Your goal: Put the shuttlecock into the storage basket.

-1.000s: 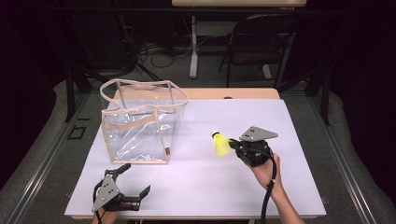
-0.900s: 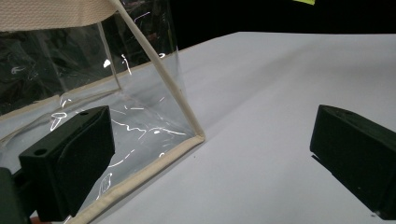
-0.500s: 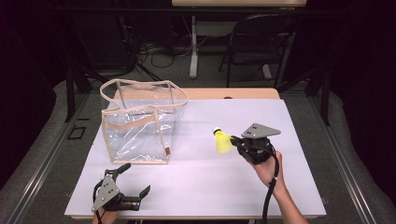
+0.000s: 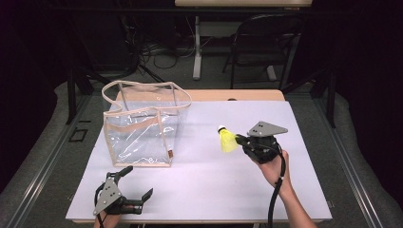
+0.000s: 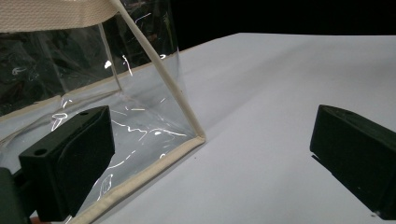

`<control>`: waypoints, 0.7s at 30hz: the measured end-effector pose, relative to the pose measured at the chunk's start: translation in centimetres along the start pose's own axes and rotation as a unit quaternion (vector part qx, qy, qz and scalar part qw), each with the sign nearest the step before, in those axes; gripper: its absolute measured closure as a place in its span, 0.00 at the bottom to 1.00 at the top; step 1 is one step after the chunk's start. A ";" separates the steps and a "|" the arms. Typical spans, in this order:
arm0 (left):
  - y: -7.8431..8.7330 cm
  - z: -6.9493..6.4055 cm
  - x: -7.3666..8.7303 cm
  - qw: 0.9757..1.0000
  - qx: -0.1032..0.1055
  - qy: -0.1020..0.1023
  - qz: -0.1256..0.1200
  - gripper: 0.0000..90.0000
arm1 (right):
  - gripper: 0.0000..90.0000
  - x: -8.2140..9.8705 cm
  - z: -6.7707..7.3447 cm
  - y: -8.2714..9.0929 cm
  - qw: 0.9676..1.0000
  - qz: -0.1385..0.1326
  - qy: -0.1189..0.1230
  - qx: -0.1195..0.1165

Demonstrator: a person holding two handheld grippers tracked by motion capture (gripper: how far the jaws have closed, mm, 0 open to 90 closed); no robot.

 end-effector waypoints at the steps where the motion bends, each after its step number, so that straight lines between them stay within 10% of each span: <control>1: 0.0 0.0 0.0 1.000 -0.001 0.001 0.000 0.00 | 0.99 -0.1 -0.1 0.0 1.000 0.000 0.001 0.000; 21: 0.0 0.0 0.0 1.000 0.002 -0.001 -0.001 0.00 | 0.99 -1.5 -0.8 0.0 1.000 -0.004 0.003 0.007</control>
Point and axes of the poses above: each handheld gripper's, and its own axes: y roughly backward along the jaws, x roughly out of its underside, z roughly to its left, the point moved 10 cm from there along -y, roughly forward along the jaws, and after that the axes turned 5 degrees about -x, right-handed, at the moved point
